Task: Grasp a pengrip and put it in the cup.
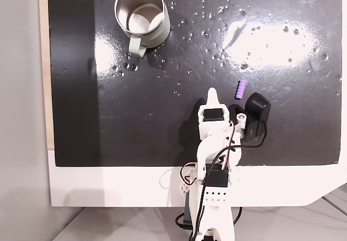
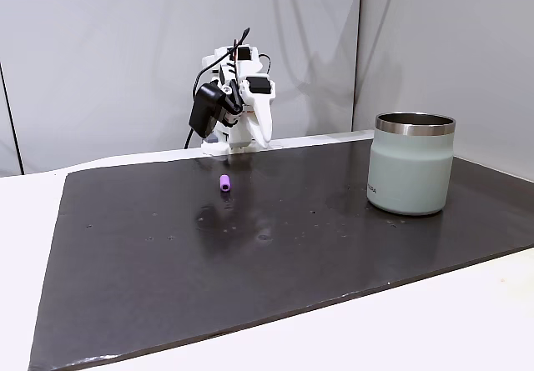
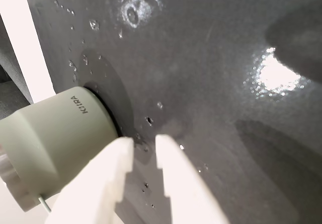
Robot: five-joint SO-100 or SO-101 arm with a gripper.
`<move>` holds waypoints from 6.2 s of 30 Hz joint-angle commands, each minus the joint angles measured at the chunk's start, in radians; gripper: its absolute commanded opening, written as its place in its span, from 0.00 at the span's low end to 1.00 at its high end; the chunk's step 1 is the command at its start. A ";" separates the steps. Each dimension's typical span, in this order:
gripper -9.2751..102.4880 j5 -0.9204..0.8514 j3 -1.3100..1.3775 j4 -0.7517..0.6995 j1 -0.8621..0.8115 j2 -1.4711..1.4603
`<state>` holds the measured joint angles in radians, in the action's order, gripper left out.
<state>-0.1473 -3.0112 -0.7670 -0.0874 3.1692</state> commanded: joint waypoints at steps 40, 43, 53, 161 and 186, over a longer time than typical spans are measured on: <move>0.08 -0.058 1.043 -0.308 -0.634 -0.724; 0.08 -0.055 1.117 -0.379 -0.609 -0.813; 0.08 0.153 1.247 -0.730 -0.388 -1.088; 0.08 0.686 2.118 -0.557 0.362 -1.651; 0.10 0.673 2.476 -0.486 0.423 -2.017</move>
<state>0.5369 -0.5952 -1.2640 0.3329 1.1443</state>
